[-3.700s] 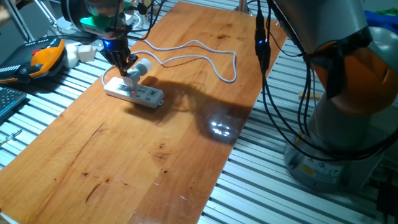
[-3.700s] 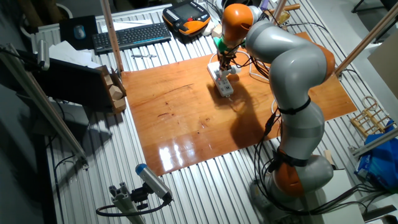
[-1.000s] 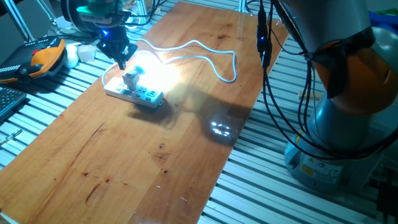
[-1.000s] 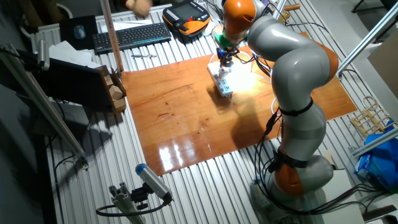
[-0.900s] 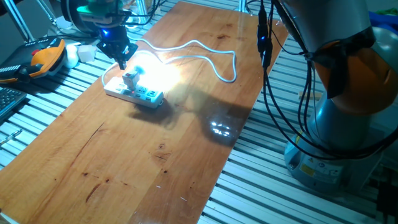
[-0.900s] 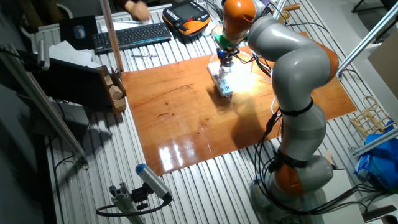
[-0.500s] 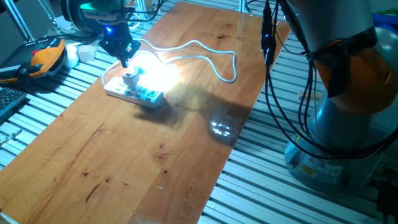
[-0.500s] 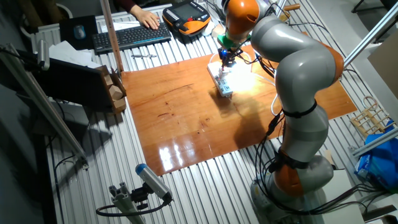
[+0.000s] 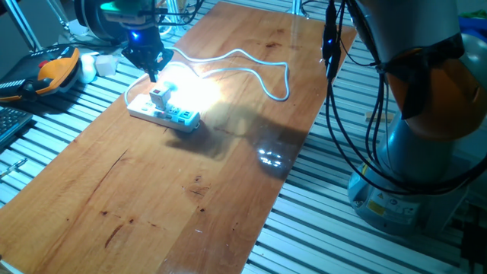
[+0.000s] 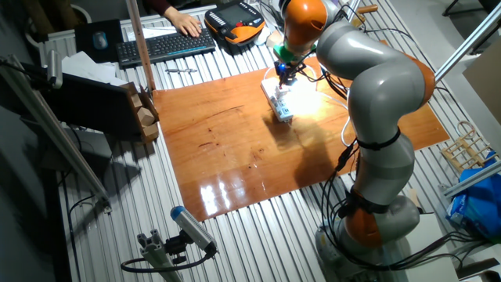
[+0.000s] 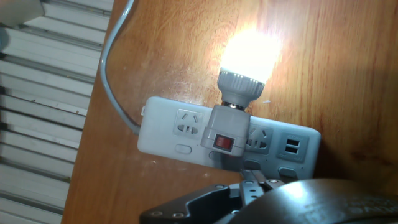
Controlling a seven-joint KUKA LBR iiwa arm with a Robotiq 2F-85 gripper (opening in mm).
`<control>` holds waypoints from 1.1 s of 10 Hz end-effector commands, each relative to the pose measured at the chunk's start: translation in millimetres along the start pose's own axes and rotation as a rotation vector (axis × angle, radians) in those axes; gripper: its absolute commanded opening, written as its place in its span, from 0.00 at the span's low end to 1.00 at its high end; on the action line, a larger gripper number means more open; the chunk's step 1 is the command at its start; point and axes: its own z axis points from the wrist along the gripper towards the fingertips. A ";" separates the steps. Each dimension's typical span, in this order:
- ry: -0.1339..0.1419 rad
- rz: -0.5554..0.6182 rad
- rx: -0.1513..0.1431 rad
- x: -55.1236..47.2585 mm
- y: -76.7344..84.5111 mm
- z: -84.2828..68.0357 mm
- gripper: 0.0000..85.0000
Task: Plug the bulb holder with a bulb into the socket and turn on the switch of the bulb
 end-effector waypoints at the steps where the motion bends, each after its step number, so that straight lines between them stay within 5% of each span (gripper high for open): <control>1: 0.002 0.002 0.001 0.0 0.0 0.0 0.00; 11: 0.005 0.005 0.011 0.6 1.1 1.8 0.00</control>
